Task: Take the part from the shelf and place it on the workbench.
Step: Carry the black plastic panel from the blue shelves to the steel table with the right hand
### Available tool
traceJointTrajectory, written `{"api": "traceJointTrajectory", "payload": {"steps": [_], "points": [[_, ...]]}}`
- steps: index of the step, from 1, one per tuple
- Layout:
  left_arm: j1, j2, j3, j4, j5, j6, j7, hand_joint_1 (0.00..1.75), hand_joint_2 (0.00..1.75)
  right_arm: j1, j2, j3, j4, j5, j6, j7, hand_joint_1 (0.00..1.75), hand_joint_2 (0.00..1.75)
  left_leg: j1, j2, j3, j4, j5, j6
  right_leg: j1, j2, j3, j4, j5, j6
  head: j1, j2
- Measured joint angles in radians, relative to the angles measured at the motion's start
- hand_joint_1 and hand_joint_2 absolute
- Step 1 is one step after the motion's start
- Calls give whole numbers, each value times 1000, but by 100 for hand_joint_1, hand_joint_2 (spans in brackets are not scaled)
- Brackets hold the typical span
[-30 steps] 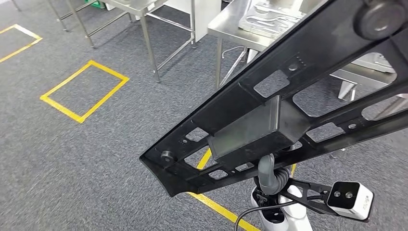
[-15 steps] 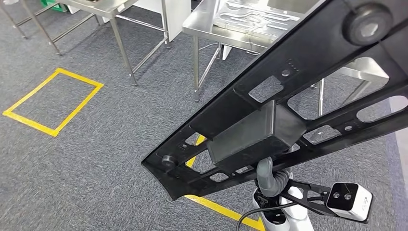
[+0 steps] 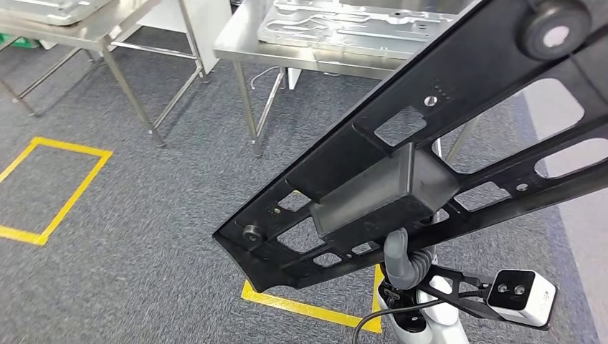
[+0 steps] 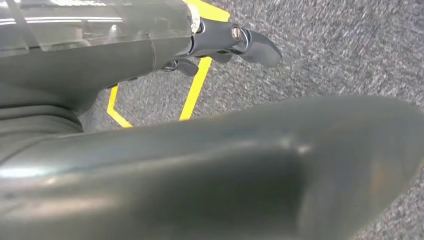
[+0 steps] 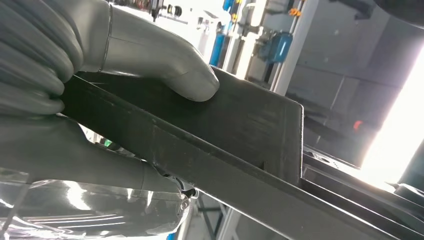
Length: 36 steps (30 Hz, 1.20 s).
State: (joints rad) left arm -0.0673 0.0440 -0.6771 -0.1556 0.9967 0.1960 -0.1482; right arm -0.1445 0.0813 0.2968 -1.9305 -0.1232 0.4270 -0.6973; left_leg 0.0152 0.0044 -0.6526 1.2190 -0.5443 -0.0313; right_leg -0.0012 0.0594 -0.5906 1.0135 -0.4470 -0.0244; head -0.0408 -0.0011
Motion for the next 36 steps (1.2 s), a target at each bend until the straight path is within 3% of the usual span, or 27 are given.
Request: {"api": "traceJointTrajectory", "payload": {"steps": [2, 3, 4, 7, 10, 12, 13, 16, 17, 18, 20, 21, 22, 24, 26, 27, 29, 31, 32, 33, 35, 36], "points": [[0, 2, 0, 0, 4, -1, -2, 0, 0, 1, 0, 0, -1, 0, 0, 0, 175, 175, 2, -35, 54, -132, 62, 8, 0, 23, -1, 6, -3, 6, 0, 0], [0, 3, 0, 0, 5, -2, -4, 0, 0, 2, 0, 0, -1, 1, 0, 0, 175, 175, 2, -52, 71, -176, 75, 13, -1, 32, -5, 9, -4, 11, 0, 0], [-2, 4, 0, 1, 6, -4, -7, 0, 0, 4, 0, 0, -1, 3, 0, 0, 175, 175, 1, -63, 79, -194, 75, 17, -2, 41, -8, 9, -3, 17, 0, 0], [-7, 3, 0, 1, 7, -12, -18, 0, 0, 11, 0, 0, -2, 10, 1, 0, 175, 175, 1, -49, 83, -204, 78, 32, -3, 61, -13, 4, 2, 35, 0, 0], [-8, 1, 0, 0, 7, -13, -21, 0, 0, 12, 0, 0, -2, 14, 2, 0, 175, 175, 7, -41, 86, -211, 82, 37, 0, 64, -13, 4, 3, 40, 0, 0], [-9, 1, 0, 1, 7, -14, -21, 0, 0, 13, 0, 0, -3, 15, 2, 0, 175, 175, 7, -36, 87, -214, 84, 40, -1, 48, -13, 9, -1, 40, 0, 0], [-9, 1, 0, 1, 8, -14, -22, 0, 0, 13, 0, 0, -4, 16, 2, 0, 175, 175, 7, -32, 88, -216, 85, 42, -1, 27, -17, 18, -9, 41, 0, 0], [-4, 1, 1, 1, 19, -19, -23, 0, 0, 16, -1, 0, -7, 16, 2, 0, 175, 175, 3, 14, 90, -219, 83, 51, -10, -42, -116, 217, -97, 56, 0, 0], [-3, 1, 1, 1, 24, -21, -22, 0, 0, 17, -1, 0, -7, 15, 3, 0, 175, 175, 3, 32, 91, -219, 81, 51, -14, -53, -135, 255, -105, 61, 0, 0], [-3, 1, 1, 1, 26, -23, -22, 0, 0, 18, -1, 0, -7, 14, 4, 0, 175, 175, 3, 44, 93, -218, 79, 48, -17, -59, -115, 217, -77, 62, 0, 0], [-4, 0, 1, 1, 27, -26, -20, 0, 0, 17, -1, 0, -7, 13, 4, 0, 175, 175, 0, 61, 99, -216, 73, 39, -14, -96, -41, 80, -19, 57, 0, 0], [-5, 0, 1, 1, 27, -30, -19, 0, 0, 16, -1, 0, -7, 13, 2, 0, 175, 175, -2, 67, 102, -215, 69, 34, -10, -110, -16, 31, -5, 52, 0, 0], [-5, 0, 1, 1, 28, -36, -18, 0, 0, 16, -1, 0, -7, 14, -1, 0, 175, 175, -4, 73, 105, -214, 66, 28, -6, -119, -4, 7, -2, 46, 0, 0], [-7, 1, 1, 1, 32, -50, -14, 0, 0, 21, -1, -1, -11, 19, -17, 1, 175, 175, -4, 84, 110, -216, 63, 16, -3, -107, -4, 2, -4, 34, 0, 0], [-8, 2, 1, 1, 35, -63, -13, 0, 0, 26, -1, -2, -21, 23, -35, 2, 175, 175, 0, 69, 107, -198, 47, 5, -6, -96, -1, -4, -1, 20, 0, 0], [-8, 2, 1, 1, 35, -68, -13, 0, 0, 26, -2, -2, -25, 24, -43, 2, 175, 175, 1, 52, 92, -163, 25, 1, -8, -91, 1, -7, 0, 14, 0, 0], [-4, 3, 0, 1, 35, -74, -17, 0, 0, 25, -2, -3, -26, 28, -51, 0, 175, 175, 2, 19, 33, -40, -35, -3, -8, -81, 2, -9, -2, 4, 0, 0], [-1, 4, 0, 1, 31, -76, -19, 0, 0, 28, -2, -4, -26, 31, -53, 0, 175, 175, 2, 10, -24, 65, -63, -3, -4, -67, 4, -8, -5, 0, 0, 0], [1, 4, 0, 1, 30, -77, -20, 0, 0, 29, -2, -4, -26, 31, -54, 0, 175, 175, 2, 8, -32, 71, -49, -1, -3, -60, 7, -8, -7, 0, 0, 0], [2, 5, 0, 1, 29, -77, -20, 0, 0, 29, -2, -4, -26, 31, -54, 0, 175, 175, 2, 7, -20, 35, -17, 2, -2, -54, 12, -7, -10, 1, 0, 0], [2, 8, 0, 1, 28, -77, -20, 0, 0, 29, -2, -5, -26, 31, -53, 0, 175, 175, 0, 5, 38, -98, 54, 13, 0, -45, 23, -7, -17, 7, 0, 0], [1, 9, 0, 1, 27, -77, -20, 0, 0, 29, -2, -5, -26, 30, -52, 0, 175, 175, -3, 4, 64, -155, 72, 19, 1, -42, 26, -6, -21, 11, 0, 0]]}}
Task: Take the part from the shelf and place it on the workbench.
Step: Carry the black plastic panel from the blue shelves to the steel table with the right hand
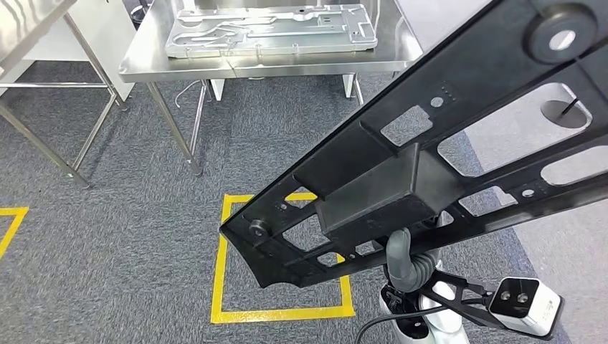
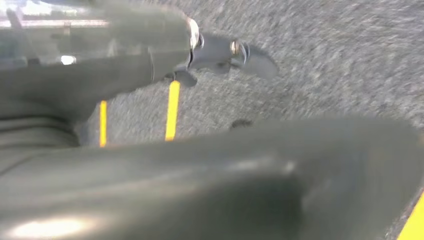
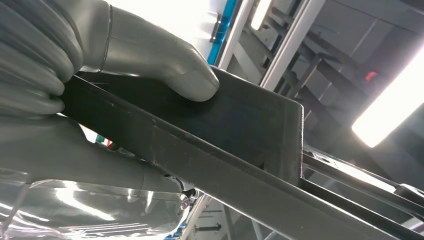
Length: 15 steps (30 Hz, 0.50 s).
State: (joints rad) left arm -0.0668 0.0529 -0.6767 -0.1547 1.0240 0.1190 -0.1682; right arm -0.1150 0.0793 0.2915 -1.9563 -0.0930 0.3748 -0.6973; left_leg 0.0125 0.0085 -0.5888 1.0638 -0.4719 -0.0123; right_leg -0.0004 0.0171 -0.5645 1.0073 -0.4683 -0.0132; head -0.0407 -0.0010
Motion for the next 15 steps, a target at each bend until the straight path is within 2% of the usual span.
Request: {"api": "traceJointTrajectory", "payload": {"steps": [2, 5, 6, 7, 9, 10, 11, 12, 15], "points": [[-3, 1, 0, 0, 0, 0, 0, 0, 0, 1, 0, -1, 0, 0, 2, 0, 175, 175, -5, -2, 22, -53, -1, 13, 1, 2, 3, 3, -3, 13, 0, 0], [-4, 1, 0, 0, 0, 1, 0, 0, 0, 1, 0, -3, 0, -2, 6, 0, 175, 175, -3, -2, 40, -68, -10, 32, -2, -1, -1, 29, -4, 32, 0, 0], [-3, 1, 0, 0, 1, 1, 0, 0, 0, 0, 0, -4, 0, -3, 7, 0, 175, 175, -2, -2, 50, -69, -13, 37, -3, -3, -15, 59, -18, 38, 0, 0], [-3, 1, 0, 0, 1, 1, 0, 0, 0, 0, -1, -5, 0, -4, 8, 0, 175, 175, -1, -2, 58, -70, -17, 40, -5, -5, -43, 107, -38, 42, 0, 0], [-2, 2, 0, 0, 1, 1, 0, 0, 0, 3, -1, -10, 0, -7, 10, 0, 175, 175, -2, -2, 71, -69, -29, 42, -8, -6, -126, 233, -82, 48, 0, 0], [-1, 3, 0, 0, 1, 1, 0, 0, 0, 5, -1, -12, 1, -8, 13, 0, 175, 175, -2, -2, 79, -69, -37, 41, -10, -6, -162, 275, -92, 50, 0, 0], [1, 3, 0, 0, 1, 1, 0, 0, 0, 6, -1, -15, 1, -8, 15, 0, 175, 175, -2, -2, 90, -69, -46, 40, -11, -7, -183, 286, -88, 50, 0, 0], [3, 3, 0, 0, 1, 1, 0, 0, 0, 8, -1, -18, 1, -8, 18, 0, 175, 175, -2, -2, 103, -69, -56, 38, -13, -8, -187, 260, -70, 49, 0, 0], [6, 3, -1, 1, 1, 3, 0, 0, 0, 11, -2, -24, 2, -10, 23, 0, 175, 175, -2, -2, 145, -69, -93, 27, -10, -18, -147, 83, 51, 37, 0, 0]]}}
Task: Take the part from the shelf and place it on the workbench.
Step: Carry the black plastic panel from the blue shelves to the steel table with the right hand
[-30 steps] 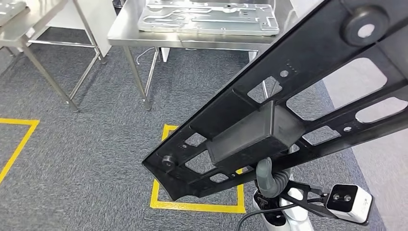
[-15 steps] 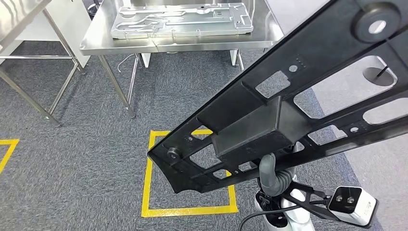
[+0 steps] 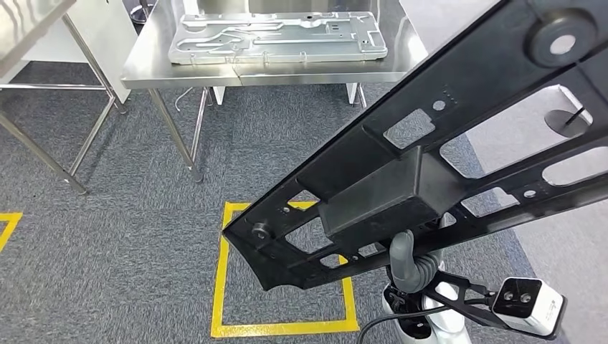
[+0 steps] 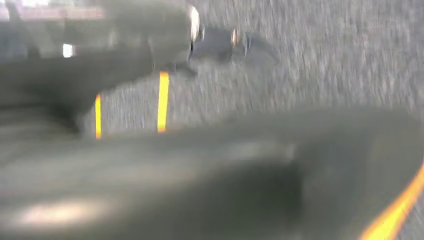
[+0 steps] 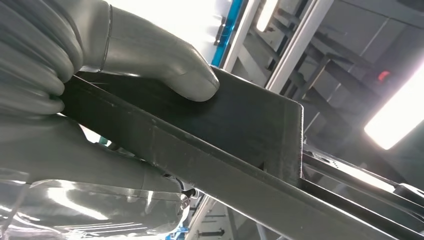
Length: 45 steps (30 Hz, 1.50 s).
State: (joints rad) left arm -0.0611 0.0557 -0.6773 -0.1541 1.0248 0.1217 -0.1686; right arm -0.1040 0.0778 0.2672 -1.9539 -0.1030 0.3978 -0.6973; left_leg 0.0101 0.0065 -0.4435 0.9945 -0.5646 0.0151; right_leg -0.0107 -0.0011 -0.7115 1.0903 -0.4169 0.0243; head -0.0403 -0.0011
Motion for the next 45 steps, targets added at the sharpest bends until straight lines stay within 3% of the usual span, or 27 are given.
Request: {"api": "traceJointTrajectory", "payload": {"steps": [2, 5, 7, 9, 11, 12, 13, 16, 17, 19, 21, 22, 25, 26, 27, 28, 30, 32, 35, 36, 38, 40, 41, 42, 43, 44, 45], "points": [[-3, 0, 0, 0, 0, 2, 1, 0, 0, 3, 0, -3, 1, -2, 2, 0, 175, 175, 0, 2, 19, -4, -18, -13, 7, -1, 16, -47, 36, -13, 0, 0], [-13, 0, 0, 0, 1, 5, 1, 0, 0, 1, 1, -6, 0, -4, 7, 0, 175, 175, 3, 4, 17, 40, -3, -30, 10, 6, 47, -57, 9, -37, -1, 0], [-17, -1, 0, 0, 2, 6, 2, 0, 0, -1, 3, -6, 0, -4, 12, 0, 175, 175, 5, 3, -45, 147, 5, -37, 7, 7, 77, -67, -9, -49, -1, 0], [-15, -1, 0, 0, 3, 8, 2, 0, 0, -1, 4, -6, 3, -4, 16, 0, 175, 175, 5, 2, -132, 259, -43, -42, 9, 9, 105, -70, -31, -55, -1, 0], [-11, -1, -1, 0, 3, 12, 1, 0, 0, -1, 4, -6, 7, -4, 17, 0, 175, 175, 5, 2, -195, 295, -96, -42, 10, 14, 135, -70, -55, -56, -1, 0], [-9, -1, -1, 0, 3, 13, 1, 0, 0, -1, 4, -6, 9, -4, 18, 0, 175, 175, 5, 2, -207, 272, -93, -40, 11, 16, 152, -71, -68, -56, 0, 0], [-8, 0, -1, 0, 3, 15, 1, 0, 0, -1, 4, -6, 10, -4, 18, 0, 175, 175, 4, 2, -209, 226, -62, -36, 11, 18, 170, -71, -80, -54, 0, 0], [-1, 4, -1, 2, 3, 17, 0, 0, 0, -1, 4, -7, 15, -4, 18, 0, 175, 175, -6, 0, -200, 74, 99, -16, 14, 21, 207, -71, -115, -44, 0, 0], [0, 5, -1, 3, 4, 18, 0, 0, 0, -2, 5, -7, 16, -4, 18, 0, 175, 175, -10, -2, -199, 55, 126, -9, 15, 22, 214, -72, -122, -39, -1, 0], [-2, 6, -1, 3, 4, 18, 0, 0, 0, -4, 6, -7, 17, -4, 18, 1, 175, 175, -11, -5, -187, 45, 128, 2, 17, 23, 223, -70, -124, -26, -1, 0], [-4, 5, -1, 3, 4, 17, 0, 0, 0, -6, 7, -8, 17, -4, 18, 0, 175, 175, -7, -6, -163, 25, 126, 13, 16, 18, 214, -38, -124, -14, 0, 0], [-5, 4, -1, 3, 4, 17, -1, 0, 0, -8, 7, -8, 17, -4, 18, 0, 175, 175, -5, -7, -150, 17, 123, 17, 15, 16, 192, 2, -132, -9, 0, 0], [-6, 4, -1, 3, 8, 16, -4, 0, 0, -7, 7, -8, 18, -5, 20, 0, 175, 175, -4, -7, -124, 10, 101, 22, 6, 12, 71, 163, -190, 3, 0, 0], [-5, 4, -1, 3, 9, 16, -5, 0, 0, -6, 7, -9, 19, -5, 20, 0, 175, 175, -3, -8, -112, 10, 91, 22, 2, 12, 40, 186, -202, 6, 0, 0], [-4, 4, -1, 3, 9, 15, -6, 0, 0, -6, 7, -10, 20, -5, 20, 0, 175, 175, -3, -8, -98, 10, 79, 20, -1, 11, 24, 177, -196, 9, 0, 0], [-3, 4, -1, 3, 10, 15, -8, 0, 0, -6, 7, -12, 21, -5, 20, 0, 175, 175, -2, -9, -82, 9, 66, 18, -3, 10, 22, 139, -168, 10, 0, 0], [-3, 4, -1, 3, 11, 15, -10, 0, 0, -5, 7, -16, 22, -6, 20, 0, 175, 175, -2, -10, -51, 11, 40, 11, -4, 4, 40, 22, -66, 7, -1, 0], [-5, 4, -1, 4, 11, 15, -11, 0, 0, -3, 7, -19, 24, -6, 21, 0, 175, 175, -3, -10, -31, 8, 19, -1, 1, 1, 55, -47, -3, -3, -1, 0], [-11, 4, -1, 4, 11, 15, -14, 0, 0, -3, 8, -22, 23, -7, 22, 0, 175, 175, -1, -9, -22, 32, 23, -19, 5, 5, 82, -65, -10, -24, -1, 0], [-13, 4, -1, 4, 11, 15, -15, 0, 0, -4, 8, -22, 22, -7, 24, 0, 175, 175, 0, -9, -36, 69, 34, -24, 4, 5, 97, -72, -18, -30, -1, 0], [-16, 3, -1, 3, 11, 15, -16, 0, 0, -5, 10, -23, 21, -7, 26, 0, 175, 175, 3, -9, -108, 185, 36, -30, 1, 4, 128, -82, -34, -40, -1, 0], [-14, 3, -1, 3, 11, 15, -16, 0, 0, -5, 12, -23, 21, -6, 27, 0, 175, 175, 3, -9, -198, 288, -16, -36, 1, 5, 154, -85, -55, -44, -1, 0], [-12, 3, -1, 4, 11, 15, -16, 0, 0, -5, 12, -23, 22, -6, 26, 0, 175, 175, 3, -9, -232, 308, -47, -39, 1, 8, 168, -85, -67, -44, -1, 0], [-9, 4, -2, 4, 11, 16, -16, 0, 0, -4, 12, -23, 22, -6, 25, 0, 175, 175, 3, -8, -252, 302, -66, -40, 1, 11, 183, -85, -79, -44, -1, 0], [-7, 4, -2, 4, 12, 16, -16, 0, 0, -4, 12, -23, 22, -6, 25, 0, 175, 175, 3, -8, -260, 271, -61, -39, 0, 13, 200, -85, -92, -42, -1, 0], [-5, 5, -2, 4, 12, 16, -16, 0, 0, -4, 12, -23, 22, -6, 24, 0, 175, 175, 3, -8, -258, 218, -25, -37, 0, 14, 218, -85, -106, -39, -1, 0], [-3, 6, -2, 4, 13, 16, -16, 0, 0, -4, 12, -23, 23, -6, 24, 0, 175, 175, 3, -8, -254, 156, 39, -33, 1, 15, 234, -84, -120, -36, -1, 0]]}}
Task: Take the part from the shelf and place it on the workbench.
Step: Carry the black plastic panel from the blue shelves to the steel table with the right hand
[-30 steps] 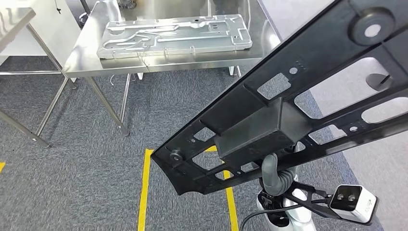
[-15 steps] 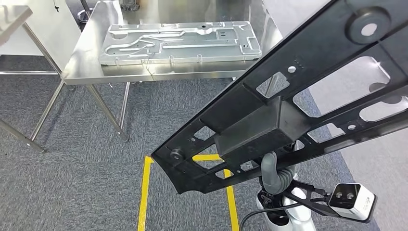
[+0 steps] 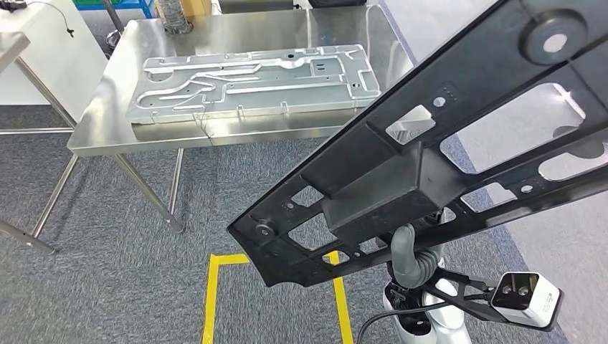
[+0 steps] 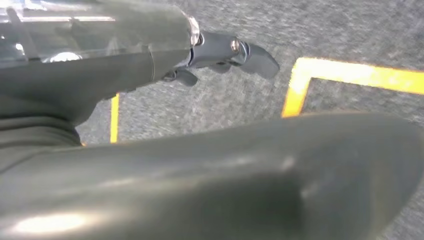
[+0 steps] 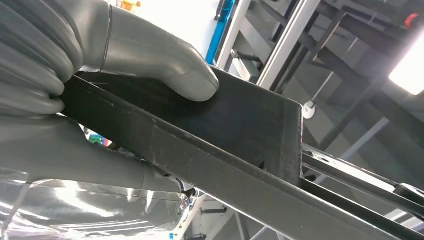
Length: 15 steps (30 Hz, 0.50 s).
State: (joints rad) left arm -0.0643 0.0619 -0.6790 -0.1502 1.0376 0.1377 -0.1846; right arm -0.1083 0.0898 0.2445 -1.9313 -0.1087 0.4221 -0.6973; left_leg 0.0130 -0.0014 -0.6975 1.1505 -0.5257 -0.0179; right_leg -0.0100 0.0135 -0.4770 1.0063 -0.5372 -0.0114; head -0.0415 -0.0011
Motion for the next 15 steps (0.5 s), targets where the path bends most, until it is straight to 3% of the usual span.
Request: {"api": "traceJointTrajectory", "payload": {"steps": [2, 3, 6, 8, 10, 12, 13, 14, 15], "points": [[3, 1, 0, 0, 1, 0, 0, 0, 0, 1, 0, 0, 1, 0, 1, 0, 175, 175, -3, 1, 12, -82, 106, 11, 3, 2, 25, -2, -27, 11, 0, 0], [3, 1, 0, 0, 2, 0, 1, 0, 0, 2, 0, 0, 1, 1, 2, 0, 175, 175, -4, 1, 17, -98, 130, 17, 5, 3, 34, 0, -34, 18, 0, 0], [0, -1, -1, 0, 5, 0, 0, 0, 0, 3, 2, 0, -1, 2, 6, 0, 175, 175, -2, -3, 46, -108, 119, 38, 6, 1, 29, 45, -20, 38, 0, 0], [-1, 0, -1, 0, 7, 0, -1, 0, 0, 2, 2, 1, -2, 4, 7, 0, 175, 175, -1, -3, 68, -114, 106, 48, 3, -2, -29, 141, -24, 46, 0, 0], [-1, 0, -1, 0, 9, 0, -2, 0, 0, 2, 2, 1, -3, 9, 2, 0, 175, 175, -3, -4, 88, -116, 87, 54, 3, -3, -115, 249, -77, 50, 0, 0], [1, 0, -1, 0, 14, 0, -2, 0, 0, 4, 2, 1, -6, 18, -11, 0, 175, 175, -5, -5, 112, -116, 66, 55, 3, -4, -175, 282, -125, 50, 0, 0], [2, 0, -1, 0, 16, 0, -3, 0, 0, 4, 2, 1, -10, 24, -20, 0, 175, 175, -6, -6, 127, -116, 56, 55, 4, -4, -184, 257, -117, 47, 0, 0], [2, 0, -1, 0, 19, -1, -4, 0, 0, 4, 2, 1, -16, 31, -30, 0, 175, 175, -8, -7, 143, -117, 44, 55, 6, -4, -181, 207, -82, 41, 0, 0], [2, -2, -1, 0, 21, -1, -6, 0, 0, 4, 2, 1, -22, 37, -42, 0, 175, 175, -9, -7, 157, -118, 33, 53, 10, -5, -171, 144, -22, 32, 0, 0]]}}
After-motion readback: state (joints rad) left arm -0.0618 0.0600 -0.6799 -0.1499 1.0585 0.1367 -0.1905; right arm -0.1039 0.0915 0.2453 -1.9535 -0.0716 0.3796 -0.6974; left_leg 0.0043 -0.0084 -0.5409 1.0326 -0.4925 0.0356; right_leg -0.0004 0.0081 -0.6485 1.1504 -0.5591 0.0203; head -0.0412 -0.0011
